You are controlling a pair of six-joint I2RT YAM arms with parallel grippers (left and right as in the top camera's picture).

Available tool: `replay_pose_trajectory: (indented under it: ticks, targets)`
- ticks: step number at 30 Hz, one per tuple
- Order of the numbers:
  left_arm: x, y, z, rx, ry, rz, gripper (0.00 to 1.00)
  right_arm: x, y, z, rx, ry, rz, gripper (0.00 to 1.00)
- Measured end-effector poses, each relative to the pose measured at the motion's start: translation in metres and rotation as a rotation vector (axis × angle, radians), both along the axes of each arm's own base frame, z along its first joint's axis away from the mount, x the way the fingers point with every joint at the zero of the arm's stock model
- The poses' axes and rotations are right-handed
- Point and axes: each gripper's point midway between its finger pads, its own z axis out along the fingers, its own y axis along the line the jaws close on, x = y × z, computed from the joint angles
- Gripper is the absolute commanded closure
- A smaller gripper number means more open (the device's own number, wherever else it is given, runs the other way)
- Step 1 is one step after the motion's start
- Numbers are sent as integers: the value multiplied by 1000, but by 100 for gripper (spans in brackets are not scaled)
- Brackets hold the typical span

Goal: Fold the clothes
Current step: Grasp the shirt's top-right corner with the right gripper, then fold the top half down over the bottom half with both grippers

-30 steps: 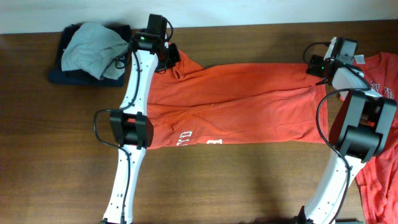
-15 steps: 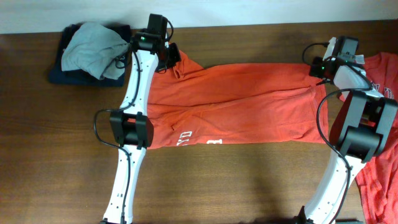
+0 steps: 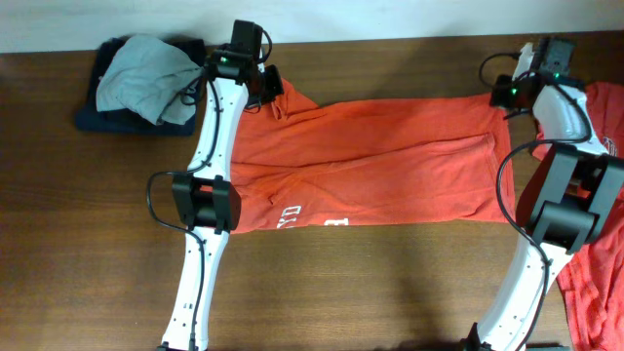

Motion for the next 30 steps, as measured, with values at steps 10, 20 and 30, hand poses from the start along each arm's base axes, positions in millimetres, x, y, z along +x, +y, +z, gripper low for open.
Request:
replay_pose_trajectory:
  ticks: [10, 20, 30]
  targets:
    - [-14, 5, 43, 26, -9, -32, 99, -22, 8, 33, 42, 113, 2, 96]
    - [-45, 21, 74, 107, 50, -50, 99, -58, 20, 38, 91, 266, 8, 96]
    - [-83, 31, 99, 142, 138, -73, 99, -91, 32, 51, 105, 370, 65, 96]
